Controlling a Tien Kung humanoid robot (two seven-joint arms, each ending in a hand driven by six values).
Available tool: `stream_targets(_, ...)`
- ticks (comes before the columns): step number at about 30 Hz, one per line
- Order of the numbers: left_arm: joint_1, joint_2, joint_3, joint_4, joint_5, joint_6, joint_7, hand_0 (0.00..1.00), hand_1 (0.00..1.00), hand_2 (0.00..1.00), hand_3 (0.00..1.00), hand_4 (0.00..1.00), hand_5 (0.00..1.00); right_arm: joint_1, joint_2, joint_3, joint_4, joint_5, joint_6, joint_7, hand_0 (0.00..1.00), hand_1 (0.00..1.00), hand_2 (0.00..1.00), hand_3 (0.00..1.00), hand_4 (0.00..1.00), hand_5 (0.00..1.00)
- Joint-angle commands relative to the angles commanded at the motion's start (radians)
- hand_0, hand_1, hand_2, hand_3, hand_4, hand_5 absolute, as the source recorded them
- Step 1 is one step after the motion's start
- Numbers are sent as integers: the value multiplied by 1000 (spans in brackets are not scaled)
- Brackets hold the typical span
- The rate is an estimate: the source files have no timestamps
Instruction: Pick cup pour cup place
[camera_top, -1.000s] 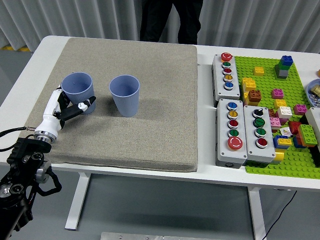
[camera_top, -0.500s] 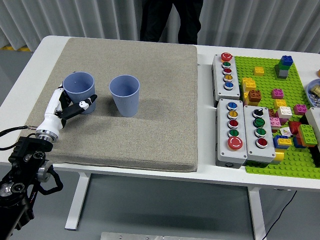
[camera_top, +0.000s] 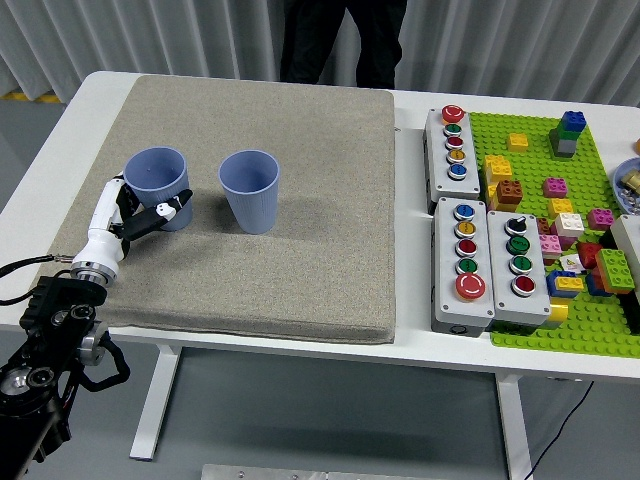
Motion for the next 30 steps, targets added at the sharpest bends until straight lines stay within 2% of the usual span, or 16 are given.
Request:
stream_targets(1, 0, 0, 1, 0, -1, 7, -2, 725, 593, 678, 673, 831, 181, 0, 0, 0, 0, 0, 0, 0, 679, 676, 685, 642, 430, 164)
stream_targets(2, 1, -1, 2, -1, -2, 11, -3, 627, 519, 589, 602, 690, 82, 0, 0, 0, 0, 0, 0, 0, 678, 676, 685, 643, 430, 164)
stream_targets(7, 1, -1, 0, -4, -1, 11, -2, 627, 519, 589, 602, 690, 82, -1, 0, 0, 0, -1, 0, 0, 678, 676, 685, 643, 430, 164)
stream_targets(8, 1, 0, -2, -5, 0, 11, -2, 543, 526, 591, 592, 647, 31, -1, 0, 0, 0, -1, 0, 0, 677, 676, 685, 643, 430, 166)
stream_targets(15, 0, 0, -1, -10, -3, 19, -4, 537, 524, 591, 592, 646, 34, -1, 0, 1, 0, -2, 0, 0, 677, 676, 685, 643, 430, 166)
stream_targets(18, 5, -1, -1, -30, 8, 32, -3, 537, 524, 591, 592, 646, 34, -2, 0, 0, 0, -3, 1, -1, 677, 676, 685, 643, 430, 166)
stream_targets(21, 14, 5, -10, -69, 62, 46, 8, 544, 527, 593, 589, 648, 44, -3, -1, 0, 0, -7, 2, -3, 676, 675, 684, 643, 430, 169)
stream_targets(24, 19, 25, -27, -124, 150, 63, 24, 544, 527, 593, 589, 648, 44, -7, -2, -1, 0, -6, 1, -2, 676, 675, 684, 643, 430, 169)
stream_targets(30, 17, 91, -21, -204, 210, 69, 47, 545, 526, 593, 587, 651, 47, -10, -6, -1, 0, -8, 1, -2, 676, 675, 684, 643, 430, 169)
